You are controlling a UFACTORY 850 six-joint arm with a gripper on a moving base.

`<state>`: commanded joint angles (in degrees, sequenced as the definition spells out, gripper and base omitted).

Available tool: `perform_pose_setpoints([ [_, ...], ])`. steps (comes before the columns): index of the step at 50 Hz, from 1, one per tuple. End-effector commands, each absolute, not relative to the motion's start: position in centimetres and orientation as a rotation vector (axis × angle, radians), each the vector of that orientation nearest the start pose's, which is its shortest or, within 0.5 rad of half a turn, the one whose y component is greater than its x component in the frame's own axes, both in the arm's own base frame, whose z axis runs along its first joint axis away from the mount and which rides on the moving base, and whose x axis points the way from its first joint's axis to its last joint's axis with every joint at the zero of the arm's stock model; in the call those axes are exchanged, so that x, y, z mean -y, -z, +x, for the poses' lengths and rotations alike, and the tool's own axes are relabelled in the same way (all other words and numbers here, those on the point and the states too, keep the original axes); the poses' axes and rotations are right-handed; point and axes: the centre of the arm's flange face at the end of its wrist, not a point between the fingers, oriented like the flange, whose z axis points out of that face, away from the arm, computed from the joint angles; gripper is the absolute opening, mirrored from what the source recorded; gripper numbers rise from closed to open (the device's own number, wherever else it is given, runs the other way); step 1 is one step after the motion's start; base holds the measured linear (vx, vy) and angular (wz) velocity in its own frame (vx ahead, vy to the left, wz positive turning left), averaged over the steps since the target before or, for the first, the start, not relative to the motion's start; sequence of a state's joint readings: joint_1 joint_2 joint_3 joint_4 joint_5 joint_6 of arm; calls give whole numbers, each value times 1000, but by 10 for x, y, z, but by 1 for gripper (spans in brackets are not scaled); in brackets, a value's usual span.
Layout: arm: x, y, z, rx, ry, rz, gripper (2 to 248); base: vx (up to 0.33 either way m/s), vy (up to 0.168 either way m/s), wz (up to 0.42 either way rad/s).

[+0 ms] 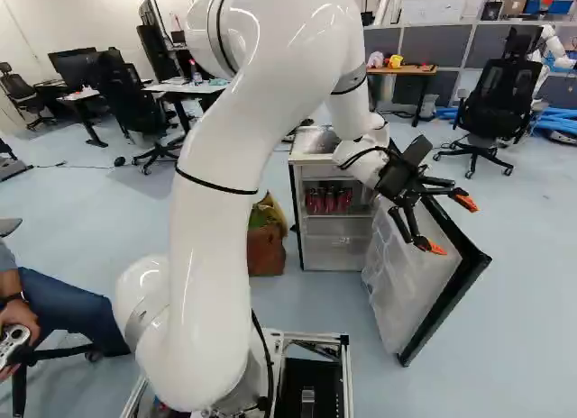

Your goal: Grab a drink from the fridge

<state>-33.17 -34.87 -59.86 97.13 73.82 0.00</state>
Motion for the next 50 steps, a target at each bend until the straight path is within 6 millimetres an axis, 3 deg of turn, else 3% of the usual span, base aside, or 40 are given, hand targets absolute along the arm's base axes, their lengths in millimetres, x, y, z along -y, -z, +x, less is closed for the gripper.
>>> perform_pose_setpoints([
  [50,308,-353,351,1578,-1274,1072,247,0,0,0],
])
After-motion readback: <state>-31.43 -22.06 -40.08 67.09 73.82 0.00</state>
